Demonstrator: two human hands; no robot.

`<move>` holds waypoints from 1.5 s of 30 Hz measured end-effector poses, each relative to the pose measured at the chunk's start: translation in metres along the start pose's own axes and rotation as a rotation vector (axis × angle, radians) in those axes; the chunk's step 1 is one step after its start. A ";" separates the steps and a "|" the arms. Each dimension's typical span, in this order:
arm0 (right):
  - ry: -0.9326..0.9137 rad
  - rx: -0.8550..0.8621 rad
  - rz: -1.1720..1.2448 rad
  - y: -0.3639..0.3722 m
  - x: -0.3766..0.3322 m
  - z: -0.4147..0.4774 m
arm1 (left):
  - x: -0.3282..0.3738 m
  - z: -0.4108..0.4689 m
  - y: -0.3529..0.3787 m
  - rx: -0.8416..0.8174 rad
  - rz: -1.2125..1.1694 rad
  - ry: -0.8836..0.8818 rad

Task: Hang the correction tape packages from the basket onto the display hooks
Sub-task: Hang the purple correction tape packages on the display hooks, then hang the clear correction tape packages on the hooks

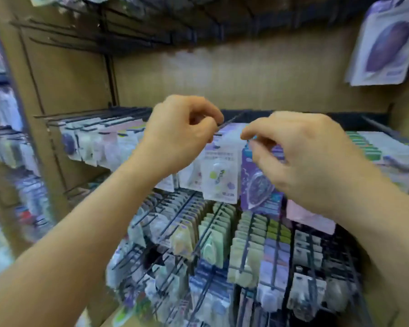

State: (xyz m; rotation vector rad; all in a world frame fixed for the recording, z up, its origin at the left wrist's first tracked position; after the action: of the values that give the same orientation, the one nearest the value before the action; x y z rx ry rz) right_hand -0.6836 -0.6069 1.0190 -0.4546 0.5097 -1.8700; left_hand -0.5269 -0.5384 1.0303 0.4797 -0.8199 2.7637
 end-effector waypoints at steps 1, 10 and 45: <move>-0.050 0.024 -0.015 0.007 -0.014 -0.001 | -0.017 -0.019 -0.014 0.000 0.060 -0.042; -0.229 -0.533 0.123 0.140 -0.171 -0.032 | -0.170 -0.243 -0.119 -0.358 0.561 -0.456; 0.966 -1.747 0.707 0.777 -0.586 -0.412 | -0.558 -0.870 -0.180 0.279 0.041 -2.028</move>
State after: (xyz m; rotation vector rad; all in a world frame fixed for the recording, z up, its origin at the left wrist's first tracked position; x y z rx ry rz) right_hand -0.1057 -0.2476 0.2103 -0.2943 2.5410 -0.4016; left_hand -0.1726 0.0326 0.2246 3.2483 -0.4797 1.4094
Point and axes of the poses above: each hand's wrist, its own z-axis towards the middle knuckle, its own y-axis out of the palm, x = y × z, the point moved 5 cm from there along z, towards the middle knuckle, and after that the axes turned 6 degrees about y, right-handed, at the moved point
